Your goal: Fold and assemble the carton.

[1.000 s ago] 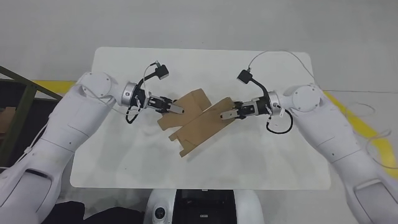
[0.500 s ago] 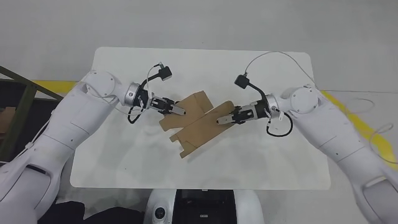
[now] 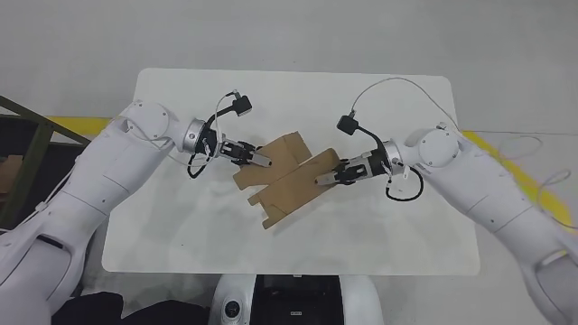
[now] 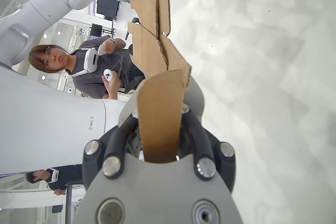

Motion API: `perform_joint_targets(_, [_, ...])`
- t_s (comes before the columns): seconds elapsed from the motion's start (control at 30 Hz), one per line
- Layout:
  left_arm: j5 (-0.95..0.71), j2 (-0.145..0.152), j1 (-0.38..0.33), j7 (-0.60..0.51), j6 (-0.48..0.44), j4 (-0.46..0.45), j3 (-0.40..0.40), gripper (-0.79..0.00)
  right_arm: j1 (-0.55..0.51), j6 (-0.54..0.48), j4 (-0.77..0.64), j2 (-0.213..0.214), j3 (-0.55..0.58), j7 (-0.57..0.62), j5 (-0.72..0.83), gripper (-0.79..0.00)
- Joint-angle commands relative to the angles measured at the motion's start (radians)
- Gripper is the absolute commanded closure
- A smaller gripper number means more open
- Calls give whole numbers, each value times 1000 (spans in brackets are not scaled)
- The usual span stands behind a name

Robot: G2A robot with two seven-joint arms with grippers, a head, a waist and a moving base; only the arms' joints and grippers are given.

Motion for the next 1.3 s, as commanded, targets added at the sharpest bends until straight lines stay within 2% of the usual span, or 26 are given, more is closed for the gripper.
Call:
perform_joint_targets(0.0, [-3,4,-1,3,-3,-4,5,0,11,-6,2,2,-17,-6,8,0])
perform_joint_targets(0.2, [-14,16,-3,12,-12,-9,15,0,37,-25,7,9,-64,-25,37,0])
perform_joint_targets(0.23, [-19,18,-3,15,-14,-8,16,-234,41,-28,8,10,-72,-28,43,0])
perform_joint_targets(0.27, [-23,19,-3,17,-17,-7,16,-619,44,-30,11,11,-78,-30,52,0])
perform_joint_targets(0.3, [-29,21,-3,19,-19,-7,16,-785,47,-31,16,12,-83,-30,64,0])
perform_joint_targets(0.47, [-88,32,4,35,-35,1,-1,-785,53,-13,57,12,-91,-13,157,0])
perform_joint_targets(0.73, [-201,55,56,97,-97,48,-85,-785,28,73,141,6,-37,73,353,0])
perform_joint_targets(0.87, [-255,57,81,109,-109,62,-117,-785,-1,132,155,6,-2,53,409,0])
perform_joint_targets(1.07, [-306,46,100,119,-119,60,-141,-785,-57,202,84,20,43,-55,364,0])
perform_joint_targets(1.27, [-291,23,98,131,-130,67,-132,-785,-125,244,-21,46,99,-160,276,0])
